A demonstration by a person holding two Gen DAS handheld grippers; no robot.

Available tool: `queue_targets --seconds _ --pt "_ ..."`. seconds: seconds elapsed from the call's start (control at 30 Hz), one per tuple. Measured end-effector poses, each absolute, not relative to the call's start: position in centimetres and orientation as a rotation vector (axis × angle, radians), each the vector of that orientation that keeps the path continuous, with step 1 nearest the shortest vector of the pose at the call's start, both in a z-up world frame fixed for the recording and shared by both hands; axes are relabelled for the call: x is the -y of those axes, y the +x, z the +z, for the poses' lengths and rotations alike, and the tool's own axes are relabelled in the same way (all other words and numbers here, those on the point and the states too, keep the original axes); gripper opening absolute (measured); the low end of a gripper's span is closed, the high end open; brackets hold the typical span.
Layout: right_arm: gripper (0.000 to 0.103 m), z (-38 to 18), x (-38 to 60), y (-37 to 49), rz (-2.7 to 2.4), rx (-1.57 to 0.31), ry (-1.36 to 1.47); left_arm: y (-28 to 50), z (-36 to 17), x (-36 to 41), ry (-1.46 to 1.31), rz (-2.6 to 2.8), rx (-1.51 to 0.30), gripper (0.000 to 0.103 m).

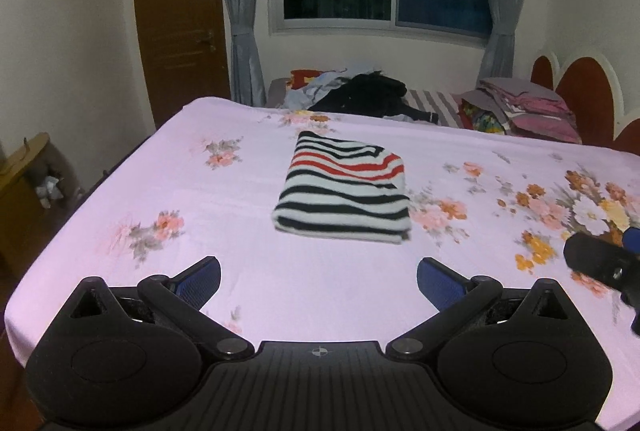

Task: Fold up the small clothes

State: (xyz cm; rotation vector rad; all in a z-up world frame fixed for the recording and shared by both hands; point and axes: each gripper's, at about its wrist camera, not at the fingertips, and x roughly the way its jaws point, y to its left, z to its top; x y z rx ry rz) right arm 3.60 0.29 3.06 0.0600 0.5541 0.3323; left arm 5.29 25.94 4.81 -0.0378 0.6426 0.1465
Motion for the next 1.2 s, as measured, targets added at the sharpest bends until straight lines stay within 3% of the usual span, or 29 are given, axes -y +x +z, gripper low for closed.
queue_targets --seconds 0.47,1.2 --pt "0.103 4.3 0.5 -0.9 0.338 -0.501 0.083 -0.4 6.0 -26.0 -0.064 0.167 -0.627 0.103" --pt "0.103 3.7 0.2 -0.9 0.324 -0.511 0.089 0.7 6.1 -26.0 -0.072 0.175 -0.643 0.103"
